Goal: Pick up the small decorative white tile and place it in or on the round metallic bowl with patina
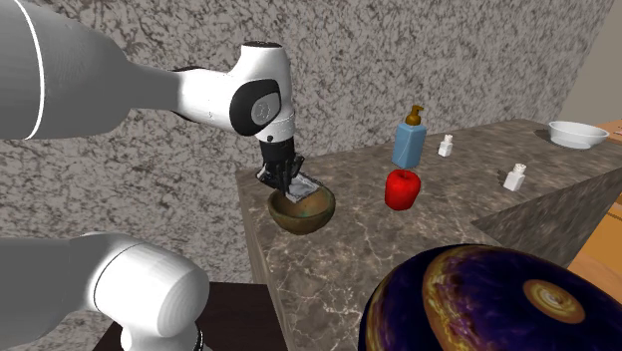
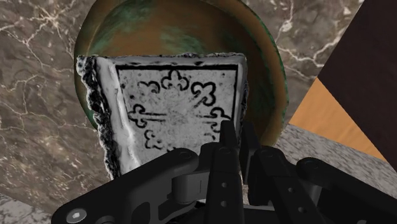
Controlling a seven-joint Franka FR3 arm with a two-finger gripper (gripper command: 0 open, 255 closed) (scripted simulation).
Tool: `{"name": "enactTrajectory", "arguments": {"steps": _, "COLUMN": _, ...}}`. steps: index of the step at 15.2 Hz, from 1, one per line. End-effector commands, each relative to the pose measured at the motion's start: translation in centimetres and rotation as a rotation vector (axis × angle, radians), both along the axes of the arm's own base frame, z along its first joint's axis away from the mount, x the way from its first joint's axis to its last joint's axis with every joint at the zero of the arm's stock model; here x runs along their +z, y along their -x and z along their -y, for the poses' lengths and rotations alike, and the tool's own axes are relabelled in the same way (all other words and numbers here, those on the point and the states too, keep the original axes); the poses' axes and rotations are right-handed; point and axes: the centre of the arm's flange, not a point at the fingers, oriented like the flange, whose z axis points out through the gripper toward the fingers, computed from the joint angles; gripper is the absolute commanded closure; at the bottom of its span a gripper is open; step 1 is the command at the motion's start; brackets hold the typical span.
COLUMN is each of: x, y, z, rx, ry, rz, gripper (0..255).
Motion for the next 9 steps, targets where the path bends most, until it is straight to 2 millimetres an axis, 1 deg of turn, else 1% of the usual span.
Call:
{"name": "enactTrajectory", "arguments": {"steps": 1, "x": -0.33, "y": -0.05, "z": -0.02, "rx": 0.0, "ry": 0.0, "rz": 0.001, "gripper": 255}}
{"name": "enactTrajectory", "arguments": {"steps": 7, "x": -0.33, "y": -0.05, "z": -0.01, "rx": 0.0, "ry": 0.0, "rz": 0.001, "gripper": 255}}
{"name": "enactTrajectory", "arguments": {"steps": 8, "x": -0.33, "y": -0.05, "z": -0.01, "rx": 0.0, "ry": 0.0, "rz": 0.001, "gripper": 0}}
{"name": "enactTrajectory", "arguments": {"steps": 9, "x": -0.33, "y": -0.05, "z": -0.01, "rx": 0.0, "ry": 0.0, "rz": 0.001, "gripper": 0}}
